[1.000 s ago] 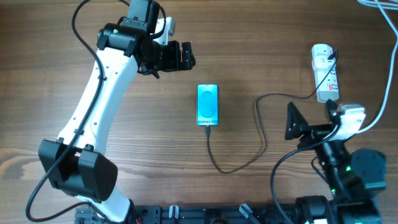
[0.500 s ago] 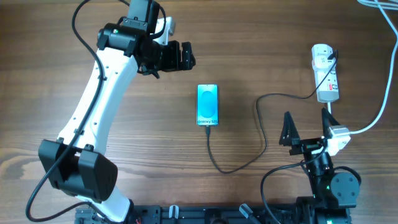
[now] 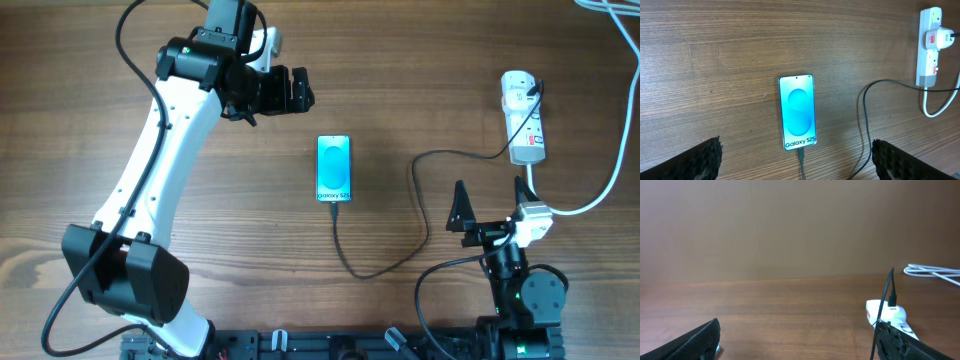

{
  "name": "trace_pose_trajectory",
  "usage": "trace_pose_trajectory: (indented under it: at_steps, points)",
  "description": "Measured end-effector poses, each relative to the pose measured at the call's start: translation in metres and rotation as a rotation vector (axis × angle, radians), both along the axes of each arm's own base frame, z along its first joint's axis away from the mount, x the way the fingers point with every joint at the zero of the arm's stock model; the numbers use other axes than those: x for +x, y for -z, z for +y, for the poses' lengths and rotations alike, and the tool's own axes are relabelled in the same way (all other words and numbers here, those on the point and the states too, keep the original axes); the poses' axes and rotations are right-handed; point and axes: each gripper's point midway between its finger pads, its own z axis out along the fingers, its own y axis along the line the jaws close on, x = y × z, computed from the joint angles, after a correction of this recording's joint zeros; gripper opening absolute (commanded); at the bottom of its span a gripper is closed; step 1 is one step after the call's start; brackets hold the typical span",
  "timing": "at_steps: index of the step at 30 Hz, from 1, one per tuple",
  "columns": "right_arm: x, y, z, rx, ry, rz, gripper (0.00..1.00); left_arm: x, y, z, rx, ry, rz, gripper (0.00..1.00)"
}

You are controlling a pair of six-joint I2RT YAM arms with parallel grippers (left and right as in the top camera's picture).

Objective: Plug charger to phone and switch on socket

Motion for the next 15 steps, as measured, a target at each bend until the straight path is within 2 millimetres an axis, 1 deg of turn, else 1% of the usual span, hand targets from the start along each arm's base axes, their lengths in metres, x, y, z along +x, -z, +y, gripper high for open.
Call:
trace_pose_trajectory:
  at_steps: [3,7,15]
  points:
    - [0.0,0.017,-0.002,-0.02,0.01,0.067,1.0,0.0,0.0,0.0,0.0,0.0,0.0,1.0]
    - [0.001,0.017,-0.005,-0.05,0.021,0.065,1.0,0.0,0.0,0.0,0.0,0.0,0.0,1.0]
    - [0.001,0.017,-0.005,-0.169,0.027,0.055,1.0,0.0,0.0,0.0,0.0,0.0,0.0,1.0]
